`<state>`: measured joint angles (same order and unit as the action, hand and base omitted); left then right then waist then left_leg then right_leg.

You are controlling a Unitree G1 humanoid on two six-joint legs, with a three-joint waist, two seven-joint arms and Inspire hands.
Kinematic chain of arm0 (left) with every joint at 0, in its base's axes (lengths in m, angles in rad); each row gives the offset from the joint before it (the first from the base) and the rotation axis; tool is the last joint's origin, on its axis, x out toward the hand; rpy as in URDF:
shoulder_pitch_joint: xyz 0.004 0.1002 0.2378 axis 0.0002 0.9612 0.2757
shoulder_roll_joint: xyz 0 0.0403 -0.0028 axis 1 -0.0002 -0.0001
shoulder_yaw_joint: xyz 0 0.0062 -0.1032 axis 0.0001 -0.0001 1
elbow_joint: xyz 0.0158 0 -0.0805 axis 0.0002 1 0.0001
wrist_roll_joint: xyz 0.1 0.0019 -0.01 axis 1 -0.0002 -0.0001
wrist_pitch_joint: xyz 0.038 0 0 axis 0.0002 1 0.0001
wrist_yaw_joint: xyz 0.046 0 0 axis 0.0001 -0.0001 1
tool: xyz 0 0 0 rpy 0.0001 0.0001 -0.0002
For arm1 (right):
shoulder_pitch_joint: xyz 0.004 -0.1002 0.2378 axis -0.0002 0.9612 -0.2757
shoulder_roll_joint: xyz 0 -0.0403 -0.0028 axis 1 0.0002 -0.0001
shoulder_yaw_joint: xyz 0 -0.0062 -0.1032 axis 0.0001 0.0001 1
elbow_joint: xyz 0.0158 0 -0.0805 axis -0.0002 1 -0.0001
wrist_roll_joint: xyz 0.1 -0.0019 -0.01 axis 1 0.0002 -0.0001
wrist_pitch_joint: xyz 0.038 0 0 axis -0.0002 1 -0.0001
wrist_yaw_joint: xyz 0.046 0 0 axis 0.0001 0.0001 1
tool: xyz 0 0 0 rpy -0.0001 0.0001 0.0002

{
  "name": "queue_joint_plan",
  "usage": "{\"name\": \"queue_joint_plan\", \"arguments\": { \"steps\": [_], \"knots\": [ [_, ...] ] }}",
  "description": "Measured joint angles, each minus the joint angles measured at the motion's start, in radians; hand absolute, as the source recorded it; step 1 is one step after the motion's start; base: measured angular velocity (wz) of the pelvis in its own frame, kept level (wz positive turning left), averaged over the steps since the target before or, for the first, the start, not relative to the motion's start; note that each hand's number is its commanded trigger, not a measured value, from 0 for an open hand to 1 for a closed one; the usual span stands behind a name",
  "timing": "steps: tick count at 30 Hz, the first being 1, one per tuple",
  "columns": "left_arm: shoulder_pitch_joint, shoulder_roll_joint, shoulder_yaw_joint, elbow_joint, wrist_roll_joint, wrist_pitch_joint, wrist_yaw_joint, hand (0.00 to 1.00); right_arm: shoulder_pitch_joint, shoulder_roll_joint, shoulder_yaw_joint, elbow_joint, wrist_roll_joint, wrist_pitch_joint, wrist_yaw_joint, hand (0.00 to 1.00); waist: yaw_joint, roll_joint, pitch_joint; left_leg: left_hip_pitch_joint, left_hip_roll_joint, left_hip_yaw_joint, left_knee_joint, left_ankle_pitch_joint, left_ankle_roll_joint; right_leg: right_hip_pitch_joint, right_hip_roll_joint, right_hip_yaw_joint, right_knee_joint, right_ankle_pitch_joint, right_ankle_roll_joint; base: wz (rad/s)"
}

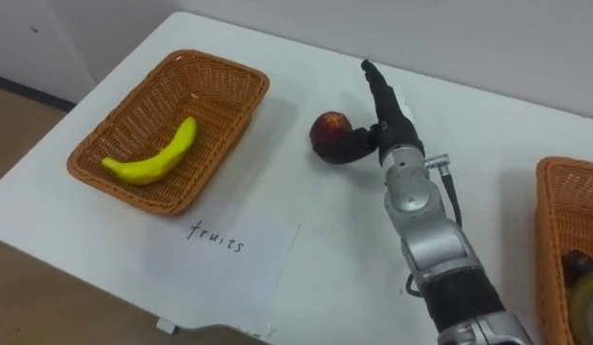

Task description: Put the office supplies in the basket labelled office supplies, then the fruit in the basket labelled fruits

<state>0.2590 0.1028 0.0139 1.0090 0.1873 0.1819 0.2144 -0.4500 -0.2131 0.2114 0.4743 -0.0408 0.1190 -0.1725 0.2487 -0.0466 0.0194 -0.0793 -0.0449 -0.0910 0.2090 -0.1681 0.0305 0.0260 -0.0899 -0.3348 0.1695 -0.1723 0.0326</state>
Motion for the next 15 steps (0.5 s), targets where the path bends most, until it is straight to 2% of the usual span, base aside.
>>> {"name": "queue_joint_plan", "arguments": {
  "steps": [2, 9, 15],
  "knots": [
    [0.0, 0.0, -0.005, 0.0, -0.003, 0.0, 0.001, 0.0, -0.029, -0.003, 0.0, 0.041, -0.001, 0.0, -0.002, 0.0, -0.004, 0.0, 0.0008, -0.022, 0.0, -0.004, 0.012, 0.0, 0.0, -0.015, -0.002, -0.012, 0.0, 0.0, 0.0, 0.08],
    [-0.001, 0.001, -0.039, 0.0, -0.057, 0.002, 0.013, 0.0, -0.035, -0.004, 0.001, 0.111, -0.002, -0.001, -0.013, 0.0, -0.005, 0.0, 0.001, -0.032, -0.001, -0.004, 0.015, 0.002, 0.004, -0.022, -0.008, -0.021, 0.001, 0.001, 0.002, 0.03],
    [-0.032, 0.002, -0.06, 0.032, -0.077, 0.001, 0.012, 0.0, -0.051, -0.004, 0.001, 0.135, -0.009, -0.015, -0.013, 0.0, -0.005, 0.0, 0.0015, -0.052, -0.001, -0.001, 0.024, 0.003, 0.006, -0.043, -0.012, -0.024, 0.016, 0.002, 0.003, 0.0]
  ]
}}
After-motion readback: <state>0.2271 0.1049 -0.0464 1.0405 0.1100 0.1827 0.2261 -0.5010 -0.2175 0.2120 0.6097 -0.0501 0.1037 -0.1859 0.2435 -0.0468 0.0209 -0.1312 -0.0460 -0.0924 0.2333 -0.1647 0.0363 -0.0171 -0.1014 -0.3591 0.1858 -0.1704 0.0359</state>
